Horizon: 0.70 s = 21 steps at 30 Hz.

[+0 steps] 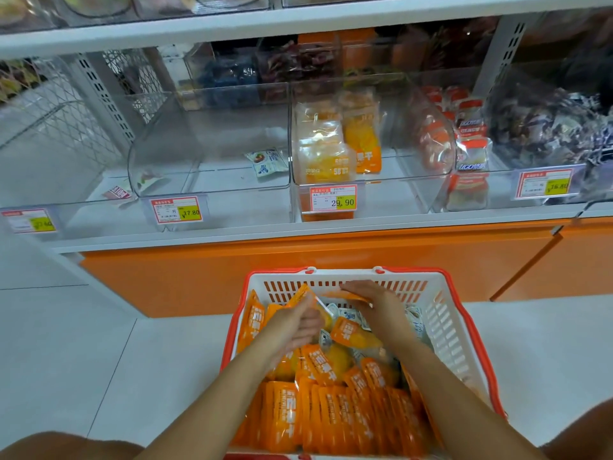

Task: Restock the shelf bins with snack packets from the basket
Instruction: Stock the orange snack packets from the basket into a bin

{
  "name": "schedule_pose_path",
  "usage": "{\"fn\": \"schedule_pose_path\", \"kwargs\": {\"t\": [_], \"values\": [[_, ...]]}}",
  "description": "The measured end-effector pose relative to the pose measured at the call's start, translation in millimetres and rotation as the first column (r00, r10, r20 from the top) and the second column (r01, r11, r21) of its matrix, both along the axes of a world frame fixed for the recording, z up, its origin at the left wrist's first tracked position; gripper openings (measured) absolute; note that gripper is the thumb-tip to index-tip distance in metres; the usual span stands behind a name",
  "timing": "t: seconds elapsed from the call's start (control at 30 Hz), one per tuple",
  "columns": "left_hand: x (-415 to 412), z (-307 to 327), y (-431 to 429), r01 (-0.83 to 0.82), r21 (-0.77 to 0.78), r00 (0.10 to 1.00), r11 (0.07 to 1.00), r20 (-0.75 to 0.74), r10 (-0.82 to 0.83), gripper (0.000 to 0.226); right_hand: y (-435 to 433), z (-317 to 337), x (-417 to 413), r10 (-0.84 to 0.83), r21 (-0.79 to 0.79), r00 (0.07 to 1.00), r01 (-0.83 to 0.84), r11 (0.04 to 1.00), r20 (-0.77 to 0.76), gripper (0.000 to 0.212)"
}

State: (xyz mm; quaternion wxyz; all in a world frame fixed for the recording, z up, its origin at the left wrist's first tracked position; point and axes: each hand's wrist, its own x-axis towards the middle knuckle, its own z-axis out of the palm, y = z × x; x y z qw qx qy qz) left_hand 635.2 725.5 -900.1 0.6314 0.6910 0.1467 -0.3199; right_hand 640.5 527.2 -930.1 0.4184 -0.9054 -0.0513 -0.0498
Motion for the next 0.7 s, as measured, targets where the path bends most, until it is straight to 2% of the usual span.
{"fn": "schedule_pose_path", "kwargs": {"t": [0.07,0.13,0.27,0.33,0.4,0.47,0.53,0.6,0.7], "values": [[5,14,1,-0.152,-0.226,0.986,0.962,-0.1,0.132,0.048,6,25,1,0.119,0.084,0.991,-0.125,0.989,0.068,0.037],[11,30,4,-0.253,-0.354,0.967,0.9,-0.123,0.223,0.035,10,49,0,0.194,0.163,0.973,-0.212,0.964,0.123,0.04],[18,54,8,-0.264,-0.417,0.961,0.87,-0.04,0.273,0.014,12,92,-3,0.152,0.296,0.965,-0.213,0.931,0.216,0.044],[18,61,10,-0.26,-0.405,0.957,0.877,0.015,0.29,0.011,11,109,-4,0.07,0.372,0.975,-0.147,0.917,0.212,0.041],[16,66,11,-0.19,-0.36,0.963,0.913,0.115,0.245,0.02,8,123,-5,-0.029,0.507,0.997,-0.015,0.862,0.078,0.033],[12,77,9,-0.095,-0.252,0.955,0.963,0.251,0.16,0.024,3,136,-6,0.022,0.59,0.987,0.076,0.804,-0.157,0.031],[10,90,4,-0.038,-0.149,0.922,0.988,0.376,0.092,0.021,-2,145,-6,0.156,0.521,0.942,0.022,0.853,-0.296,0.026],[9,108,-1,-0.03,-0.097,0.879,0.995,0.472,0.073,0.016,-6,151,-5,0.19,0.47,0.927,-0.016,0.883,-0.325,0.018],[18,129,-3,-0.139,0.062,0.752,0.988,0.656,0.064,0.017,-21,163,7,0.068,0.432,0.97,0.039,0.901,-0.231,0.012]]}}
